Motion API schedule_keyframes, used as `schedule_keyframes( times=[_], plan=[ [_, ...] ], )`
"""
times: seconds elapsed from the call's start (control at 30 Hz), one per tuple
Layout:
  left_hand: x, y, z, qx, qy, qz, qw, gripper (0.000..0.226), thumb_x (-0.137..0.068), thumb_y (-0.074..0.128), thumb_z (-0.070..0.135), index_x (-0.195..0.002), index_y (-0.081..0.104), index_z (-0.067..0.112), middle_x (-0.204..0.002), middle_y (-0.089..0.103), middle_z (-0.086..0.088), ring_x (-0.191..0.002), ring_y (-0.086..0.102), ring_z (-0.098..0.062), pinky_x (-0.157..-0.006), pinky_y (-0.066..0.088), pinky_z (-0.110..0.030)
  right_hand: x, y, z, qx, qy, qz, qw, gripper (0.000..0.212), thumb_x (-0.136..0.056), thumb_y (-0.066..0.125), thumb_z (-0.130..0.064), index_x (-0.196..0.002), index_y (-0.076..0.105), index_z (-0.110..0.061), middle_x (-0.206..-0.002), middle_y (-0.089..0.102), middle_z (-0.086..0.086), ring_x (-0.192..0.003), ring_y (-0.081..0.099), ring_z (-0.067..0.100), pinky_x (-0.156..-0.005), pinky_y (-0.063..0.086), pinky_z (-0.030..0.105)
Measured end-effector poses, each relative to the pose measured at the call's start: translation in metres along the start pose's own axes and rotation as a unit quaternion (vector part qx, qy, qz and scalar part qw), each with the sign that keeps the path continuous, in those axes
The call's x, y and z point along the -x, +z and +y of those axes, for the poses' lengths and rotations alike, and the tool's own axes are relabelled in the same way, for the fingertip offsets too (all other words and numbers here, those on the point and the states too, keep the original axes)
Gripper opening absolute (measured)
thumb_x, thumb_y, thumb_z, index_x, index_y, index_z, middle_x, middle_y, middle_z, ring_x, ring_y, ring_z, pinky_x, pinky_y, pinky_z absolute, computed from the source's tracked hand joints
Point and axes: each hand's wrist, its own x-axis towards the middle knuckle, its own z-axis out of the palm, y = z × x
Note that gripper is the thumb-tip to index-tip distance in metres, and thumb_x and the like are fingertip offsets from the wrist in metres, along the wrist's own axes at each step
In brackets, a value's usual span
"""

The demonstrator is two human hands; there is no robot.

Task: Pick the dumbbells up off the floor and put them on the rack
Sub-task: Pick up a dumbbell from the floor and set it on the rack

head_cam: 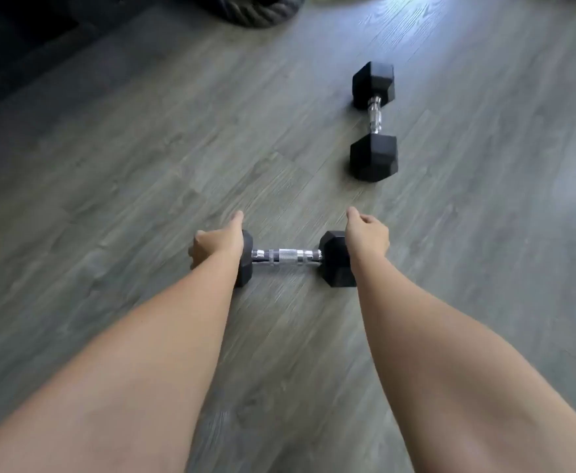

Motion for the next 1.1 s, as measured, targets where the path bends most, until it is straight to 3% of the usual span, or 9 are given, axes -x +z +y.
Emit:
schedule_keyframes(
  times=[0.07, 0.23, 0.37, 0.47, 0.57, 0.7, 0.8, 0.93, 1.1],
  plan=[
    [0.000, 0.006, -0.001, -0.002, 0.000, -0.003, 1.000, 0.095, -0.057, 0.079, 0.063, -0.132, 0.051, 0.011, -0.137, 0.050, -0.013, -0.121, 0.050, -0.038, -0.103, 0.040, -0.050, -0.003, 0.002, 0.007, -0.010, 0.006, 0.015, 1.000, 0.024, -0.089, 0.060, -0.044, -0.098, 0.071, -0.024, -0.095, 0.065, -0.004, -0.095, 0.058, 0.021, -0.080, 0.042, 0.033],
    [-0.007, 0.019, -0.004, -0.051, 0.022, -0.005, 0.998, 0.094, -0.053, 0.088, 0.048, -0.129, 0.048, 0.011, -0.135, 0.048, -0.015, -0.120, 0.051, -0.038, -0.102, 0.042, -0.049, -0.008, 0.006, 0.024, -0.002, 0.027, 0.023, 0.999, 0.028, -0.084, 0.064, -0.043, -0.067, 0.066, -0.020, -0.082, 0.065, 0.003, -0.078, 0.060, 0.025, -0.070, 0.044, 0.033],
    [-0.006, 0.017, -0.008, -0.088, 0.056, 0.013, 0.994, 0.088, -0.055, 0.090, 0.040, -0.125, 0.047, 0.007, -0.131, 0.053, -0.018, -0.116, 0.054, -0.037, -0.090, 0.045, -0.042, -0.008, 0.003, 0.031, -0.024, 0.076, 0.017, 0.997, 0.032, -0.077, 0.070, -0.045, -0.074, 0.063, -0.014, -0.087, 0.060, 0.007, -0.084, 0.060, 0.029, -0.082, 0.052, 0.035],
    [-0.003, 0.013, -0.008, -0.084, 0.051, 0.017, 0.995, 0.093, -0.056, 0.092, 0.039, -0.126, 0.044, 0.003, -0.131, 0.054, -0.018, -0.117, 0.054, -0.033, -0.089, 0.045, -0.039, -0.003, 0.002, 0.032, -0.052, 0.131, -0.010, 0.990, 0.034, -0.066, 0.072, -0.050, -0.073, 0.058, -0.019, -0.093, 0.061, 0.006, -0.077, 0.061, 0.027, -0.088, 0.055, 0.042],
    [0.001, 0.007, -0.007, -0.089, 0.045, -0.013, 0.995, 0.075, -0.054, 0.091, 0.037, -0.109, 0.053, 0.001, -0.113, 0.063, -0.013, -0.086, 0.061, -0.027, -0.067, 0.047, -0.031, -0.004, 0.000, 0.030, -0.057, 0.155, -0.043, 0.985, 0.041, -0.061, 0.072, -0.048, -0.087, 0.065, -0.017, -0.100, 0.068, 0.007, -0.082, 0.066, 0.031, -0.086, 0.057, 0.045],
    [0.004, 0.001, -0.005, -0.093, 0.053, -0.041, 0.993, 0.057, -0.056, 0.086, 0.032, -0.099, 0.063, 0.003, -0.085, 0.067, -0.008, -0.057, 0.055, -0.019, -0.042, 0.036, -0.025, -0.007, 0.001, 0.027, -0.082, 0.162, -0.033, 0.983, 0.035, -0.060, 0.072, -0.035, -0.084, 0.058, -0.013, -0.099, 0.071, 0.010, -0.076, 0.067, 0.030, -0.081, 0.060, 0.045],
    [0.009, -0.004, -0.009, -0.093, 0.051, -0.048, 0.993, 0.049, -0.059, 0.086, 0.031, -0.086, 0.055, 0.004, -0.071, 0.054, -0.006, -0.049, 0.046, -0.017, -0.040, 0.030, -0.025, -0.005, 0.000, 0.029, -0.093, 0.162, -0.025, 0.982, 0.032, -0.062, 0.074, -0.032, -0.080, 0.056, -0.013, -0.097, 0.071, 0.010, -0.071, 0.065, 0.028, -0.078, 0.060, 0.041],
    [0.022, -0.031, -0.017, -0.047, 0.021, -0.045, 0.998, 0.054, -0.056, 0.087, 0.030, -0.092, 0.057, 0.004, -0.090, 0.059, -0.009, -0.051, 0.045, -0.020, -0.041, 0.032, -0.027, 0.019, -0.012, 0.011, -0.080, 0.148, -0.032, 0.985, 0.034, -0.058, 0.075, -0.033, -0.083, 0.061, -0.014, -0.093, 0.070, 0.010, -0.076, 0.068, 0.031, -0.081, 0.060, 0.046],
    [0.083, -0.094, 0.022, 0.017, 0.030, -0.032, 0.999, 0.050, -0.052, 0.087, 0.033, -0.067, 0.047, 0.008, -0.062, 0.051, -0.005, -0.044, 0.045, -0.016, -0.041, 0.037, -0.024, 0.077, -0.056, -0.061, -0.077, 0.105, -0.032, 0.991, 0.049, -0.057, 0.075, -0.037, -0.097, 0.060, -0.014, -0.095, 0.069, 0.009, -0.080, 0.066, 0.030, -0.085, 0.057, 0.046]
  ],
)
